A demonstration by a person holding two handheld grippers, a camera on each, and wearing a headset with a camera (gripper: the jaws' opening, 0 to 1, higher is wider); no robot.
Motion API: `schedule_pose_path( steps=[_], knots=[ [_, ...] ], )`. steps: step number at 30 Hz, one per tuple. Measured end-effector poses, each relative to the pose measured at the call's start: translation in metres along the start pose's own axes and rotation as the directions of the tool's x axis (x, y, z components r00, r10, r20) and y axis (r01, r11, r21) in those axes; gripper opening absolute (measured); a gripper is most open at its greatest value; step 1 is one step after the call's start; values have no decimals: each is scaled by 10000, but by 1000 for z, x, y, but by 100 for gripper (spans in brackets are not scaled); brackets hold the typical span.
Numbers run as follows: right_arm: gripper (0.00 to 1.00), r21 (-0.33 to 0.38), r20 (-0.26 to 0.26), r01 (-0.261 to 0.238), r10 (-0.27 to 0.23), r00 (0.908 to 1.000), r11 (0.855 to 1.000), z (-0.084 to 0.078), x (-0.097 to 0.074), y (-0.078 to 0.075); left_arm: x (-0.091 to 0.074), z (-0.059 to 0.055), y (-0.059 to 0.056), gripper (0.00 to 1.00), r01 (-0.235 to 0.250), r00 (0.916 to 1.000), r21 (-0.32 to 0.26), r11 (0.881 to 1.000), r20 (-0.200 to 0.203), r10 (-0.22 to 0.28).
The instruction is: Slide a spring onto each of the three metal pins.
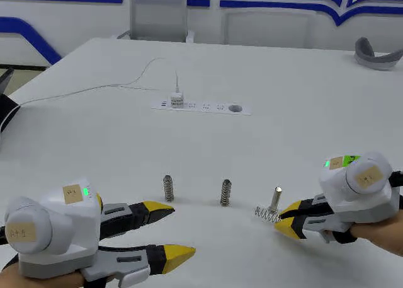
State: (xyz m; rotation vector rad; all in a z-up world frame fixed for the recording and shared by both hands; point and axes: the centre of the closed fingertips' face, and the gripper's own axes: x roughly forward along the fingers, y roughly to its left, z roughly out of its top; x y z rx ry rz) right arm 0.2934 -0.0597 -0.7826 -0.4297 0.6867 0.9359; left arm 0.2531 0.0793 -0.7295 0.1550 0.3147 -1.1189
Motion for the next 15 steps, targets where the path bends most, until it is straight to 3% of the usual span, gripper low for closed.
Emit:
schedule_pose_path(
  steps=[9, 15],
  knots=[
    [11, -931, 238, -524, 548, 9982, 9943, 31, -8, 26, 4, 4, 1, 44, 230, 9997, 249, 9994, -64, -229],
    [11, -1646, 308, -991, 1056, 9939, 9814, 52, -10, 47, 7, 7, -3, 43, 424, 9991, 405, 9983, -104, -420]
  ],
)
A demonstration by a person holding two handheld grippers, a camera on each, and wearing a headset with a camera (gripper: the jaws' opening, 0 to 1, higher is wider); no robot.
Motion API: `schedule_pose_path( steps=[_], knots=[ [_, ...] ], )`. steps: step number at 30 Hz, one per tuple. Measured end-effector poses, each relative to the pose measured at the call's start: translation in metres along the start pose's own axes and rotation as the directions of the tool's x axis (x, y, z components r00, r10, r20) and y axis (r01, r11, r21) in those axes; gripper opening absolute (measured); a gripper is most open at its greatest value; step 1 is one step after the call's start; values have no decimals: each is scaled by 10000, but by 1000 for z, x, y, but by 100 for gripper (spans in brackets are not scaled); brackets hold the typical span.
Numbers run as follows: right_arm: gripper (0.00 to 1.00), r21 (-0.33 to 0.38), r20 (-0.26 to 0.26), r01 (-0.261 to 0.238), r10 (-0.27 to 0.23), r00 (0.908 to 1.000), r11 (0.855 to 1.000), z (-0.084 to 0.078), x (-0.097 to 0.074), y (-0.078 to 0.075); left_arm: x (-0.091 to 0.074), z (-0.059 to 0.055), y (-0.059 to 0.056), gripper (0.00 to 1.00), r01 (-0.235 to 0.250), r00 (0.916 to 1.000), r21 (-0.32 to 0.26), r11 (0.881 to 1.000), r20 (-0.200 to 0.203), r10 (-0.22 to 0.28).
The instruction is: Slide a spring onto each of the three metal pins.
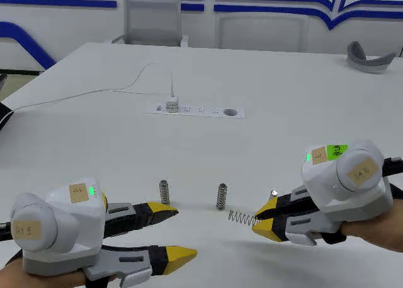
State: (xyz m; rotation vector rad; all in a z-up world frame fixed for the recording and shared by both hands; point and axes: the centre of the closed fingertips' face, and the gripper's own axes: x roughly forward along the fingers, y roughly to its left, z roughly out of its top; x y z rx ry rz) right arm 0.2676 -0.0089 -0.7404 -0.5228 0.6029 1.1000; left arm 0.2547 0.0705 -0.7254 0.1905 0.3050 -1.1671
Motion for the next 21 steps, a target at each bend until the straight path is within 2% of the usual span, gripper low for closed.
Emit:
schedule_pose_path(
  steps=[12, 21],
  knots=[
    [12, -1091, -62, -758, 756, 9971, 9911, 30, 3, 26, 5, 6, -5, 40, 245, 9996, 212, 9995, 104, -248],
    [12, -1701, -299, -1200, 1166, 9927, 9781, 39, 8, 39, 7, 11, -13, 33, 479, 9987, 502, 9976, 153, -487]
  ],
)
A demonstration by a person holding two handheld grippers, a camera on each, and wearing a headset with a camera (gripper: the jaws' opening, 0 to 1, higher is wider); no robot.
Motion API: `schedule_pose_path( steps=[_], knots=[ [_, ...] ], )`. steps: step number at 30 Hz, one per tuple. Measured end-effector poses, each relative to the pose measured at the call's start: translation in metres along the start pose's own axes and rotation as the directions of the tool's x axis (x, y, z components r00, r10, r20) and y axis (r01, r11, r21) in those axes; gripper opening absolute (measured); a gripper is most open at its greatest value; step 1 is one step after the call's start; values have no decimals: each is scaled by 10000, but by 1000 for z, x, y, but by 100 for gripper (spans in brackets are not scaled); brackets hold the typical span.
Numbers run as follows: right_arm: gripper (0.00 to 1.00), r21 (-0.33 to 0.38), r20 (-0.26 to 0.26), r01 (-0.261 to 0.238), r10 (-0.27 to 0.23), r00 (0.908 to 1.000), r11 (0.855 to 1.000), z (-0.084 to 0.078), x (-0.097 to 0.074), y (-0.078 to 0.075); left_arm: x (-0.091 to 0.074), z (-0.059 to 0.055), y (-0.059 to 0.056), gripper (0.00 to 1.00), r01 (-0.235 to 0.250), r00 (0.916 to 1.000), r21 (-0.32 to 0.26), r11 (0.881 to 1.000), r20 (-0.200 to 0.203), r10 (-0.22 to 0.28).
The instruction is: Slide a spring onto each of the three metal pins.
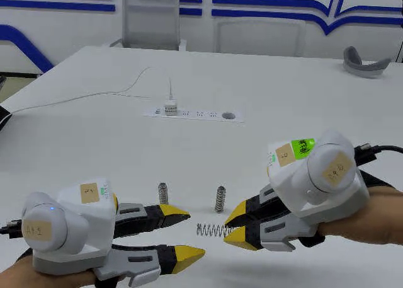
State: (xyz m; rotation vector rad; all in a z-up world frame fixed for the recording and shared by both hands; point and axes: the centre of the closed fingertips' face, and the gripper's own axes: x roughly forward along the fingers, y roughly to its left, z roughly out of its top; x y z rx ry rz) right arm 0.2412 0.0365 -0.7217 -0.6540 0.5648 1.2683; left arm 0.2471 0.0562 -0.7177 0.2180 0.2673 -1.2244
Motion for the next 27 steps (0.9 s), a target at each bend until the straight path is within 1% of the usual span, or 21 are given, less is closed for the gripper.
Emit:
schedule_pose_path(
  steps=[10, 16, 19, 23, 27],
  knots=[
    [12, -516, -45, -404, 402, 9992, 9978, 5, 2, 7, 2, 2, -7, 25, 228, 9997, 176, 9996, 59, -229],
    [12, -678, -67, -534, 531, 9986, 9963, 5, 2, 11, 2, 2, -10, 14, 371, 9993, 239, 9990, 31, -372],
    [12, -778, -74, -574, 569, 9983, 9953, 5, 0, 12, 3, 1, -12, 14, 398, 9992, 293, 9988, -56, -397],
    [12, -795, -17, -645, 645, 9979, 9948, 7, -2, 13, 3, 1, -14, 13, 457, 9989, 297, 9985, -58, -456],
    [12, -753, 109, -715, 725, 9973, 9946, 13, -6, 13, 3, 1, -14, 13, 478, 9988, 324, 9983, -68, -476]
  ],
)
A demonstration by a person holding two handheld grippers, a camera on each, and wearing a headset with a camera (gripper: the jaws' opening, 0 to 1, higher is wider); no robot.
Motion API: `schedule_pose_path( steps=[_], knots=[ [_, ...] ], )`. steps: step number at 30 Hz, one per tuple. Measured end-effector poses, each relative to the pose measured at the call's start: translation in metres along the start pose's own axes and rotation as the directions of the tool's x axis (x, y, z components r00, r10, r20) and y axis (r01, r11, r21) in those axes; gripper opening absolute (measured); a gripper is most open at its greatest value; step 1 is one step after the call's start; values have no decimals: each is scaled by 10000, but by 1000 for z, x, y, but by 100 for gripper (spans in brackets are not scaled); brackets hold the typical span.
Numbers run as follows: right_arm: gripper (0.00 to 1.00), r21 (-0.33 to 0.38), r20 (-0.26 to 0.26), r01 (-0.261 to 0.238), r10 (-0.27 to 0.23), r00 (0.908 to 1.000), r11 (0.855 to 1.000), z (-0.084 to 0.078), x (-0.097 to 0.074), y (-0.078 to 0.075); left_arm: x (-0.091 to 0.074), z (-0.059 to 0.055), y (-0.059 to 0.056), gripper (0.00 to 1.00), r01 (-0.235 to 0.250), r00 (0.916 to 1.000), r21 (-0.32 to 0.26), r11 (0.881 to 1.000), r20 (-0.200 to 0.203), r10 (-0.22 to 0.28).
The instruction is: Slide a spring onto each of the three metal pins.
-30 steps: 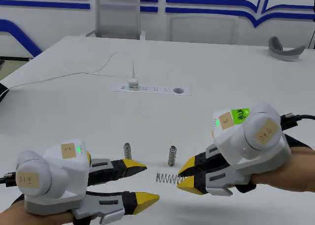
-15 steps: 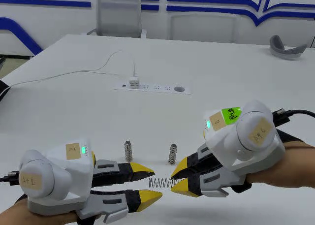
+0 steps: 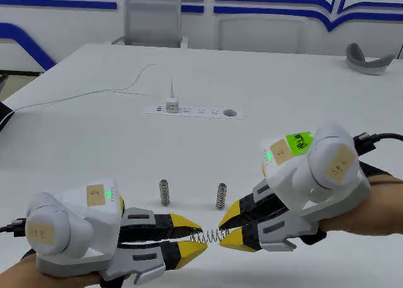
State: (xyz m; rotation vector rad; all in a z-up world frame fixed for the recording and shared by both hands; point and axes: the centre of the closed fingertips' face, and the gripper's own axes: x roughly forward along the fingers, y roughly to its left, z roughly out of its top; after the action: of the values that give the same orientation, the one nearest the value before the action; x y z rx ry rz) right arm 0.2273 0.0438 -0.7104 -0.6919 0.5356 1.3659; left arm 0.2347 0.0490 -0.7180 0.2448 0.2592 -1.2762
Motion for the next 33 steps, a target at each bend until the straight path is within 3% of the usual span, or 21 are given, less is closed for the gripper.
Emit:
schedule_pose_path(
  steps=[10, 27, 33],
  knots=[
    [12, 48, 699, -40, 36, 9975, 10000, 24, -7, 0, -1, 0, 0, 12, 0, 10000, 55, 10000, -62, 1],
    [12, -291, 1293, 52, -14, 9916, 9996, 56, -1, 2, 0, 4, -3, 11, 136, 9999, -59, 9999, 56, -135],
    [12, -343, 1324, 114, -68, 9912, 9993, 58, 2, 2, -1, 2, -2, 11, 94, 9999, -217, 9997, 120, -91]
  ],
)
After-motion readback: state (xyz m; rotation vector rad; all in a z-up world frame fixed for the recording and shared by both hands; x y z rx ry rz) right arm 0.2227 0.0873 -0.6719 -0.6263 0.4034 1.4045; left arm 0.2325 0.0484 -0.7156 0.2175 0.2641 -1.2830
